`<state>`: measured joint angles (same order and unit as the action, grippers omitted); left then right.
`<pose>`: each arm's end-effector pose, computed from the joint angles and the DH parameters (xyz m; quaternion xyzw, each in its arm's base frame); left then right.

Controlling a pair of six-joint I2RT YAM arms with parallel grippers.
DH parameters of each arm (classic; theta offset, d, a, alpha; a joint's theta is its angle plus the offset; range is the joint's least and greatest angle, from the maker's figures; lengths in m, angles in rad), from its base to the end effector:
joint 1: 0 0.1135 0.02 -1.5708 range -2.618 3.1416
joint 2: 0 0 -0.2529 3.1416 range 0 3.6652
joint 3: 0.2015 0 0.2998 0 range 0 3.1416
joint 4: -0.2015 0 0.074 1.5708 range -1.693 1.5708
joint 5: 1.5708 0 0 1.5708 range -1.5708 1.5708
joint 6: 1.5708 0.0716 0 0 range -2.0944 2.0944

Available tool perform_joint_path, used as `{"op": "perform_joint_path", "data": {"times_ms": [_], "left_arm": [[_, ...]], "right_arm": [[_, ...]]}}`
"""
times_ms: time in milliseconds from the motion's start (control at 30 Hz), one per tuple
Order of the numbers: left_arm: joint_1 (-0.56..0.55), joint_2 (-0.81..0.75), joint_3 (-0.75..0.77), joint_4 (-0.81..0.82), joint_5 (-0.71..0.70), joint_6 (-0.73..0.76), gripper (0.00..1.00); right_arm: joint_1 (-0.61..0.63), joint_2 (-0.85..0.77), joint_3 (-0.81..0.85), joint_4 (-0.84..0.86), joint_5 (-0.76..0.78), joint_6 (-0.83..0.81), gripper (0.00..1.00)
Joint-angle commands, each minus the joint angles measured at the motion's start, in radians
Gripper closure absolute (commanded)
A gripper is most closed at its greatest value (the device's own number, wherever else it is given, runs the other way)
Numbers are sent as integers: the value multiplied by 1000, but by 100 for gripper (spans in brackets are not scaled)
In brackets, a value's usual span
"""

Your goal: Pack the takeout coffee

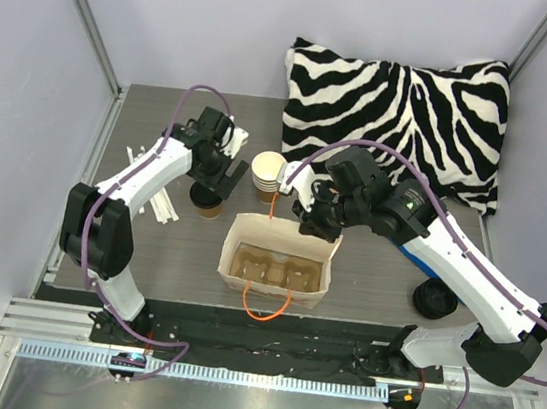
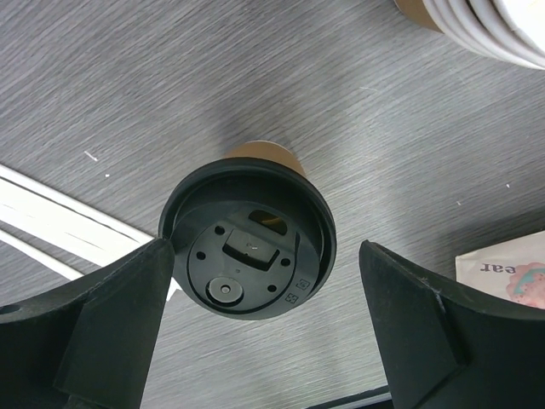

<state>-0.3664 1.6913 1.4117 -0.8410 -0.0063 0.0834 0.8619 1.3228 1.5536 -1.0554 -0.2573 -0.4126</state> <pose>0.3854 -0.1474 0.2101 0.2167 0.9504 -0.0284 0.2214 0.1993 0.2604 0.3791 -0.5871 0.7144 0.1970 0.3258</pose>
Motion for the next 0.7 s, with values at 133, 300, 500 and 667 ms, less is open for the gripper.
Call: {"op": "perform_joint_path", "data": {"times_ms": [133, 300, 500, 667], "left_arm": [[0, -59, 35, -17, -27, -5, 5], [-2, -58, 32, -23, -32, -5, 4], [0, -53, 24, -21, -29, -4, 3], [0, -44, 17, -17, -34, -2, 4]], "right_arm": [[0, -2, 10, 28, -19, -5, 99], [0, -2, 13, 29, -19, -5, 99], [0, -4, 10, 26, -19, -3, 99], [0, 0, 10, 28, -20, -5, 99]]}}
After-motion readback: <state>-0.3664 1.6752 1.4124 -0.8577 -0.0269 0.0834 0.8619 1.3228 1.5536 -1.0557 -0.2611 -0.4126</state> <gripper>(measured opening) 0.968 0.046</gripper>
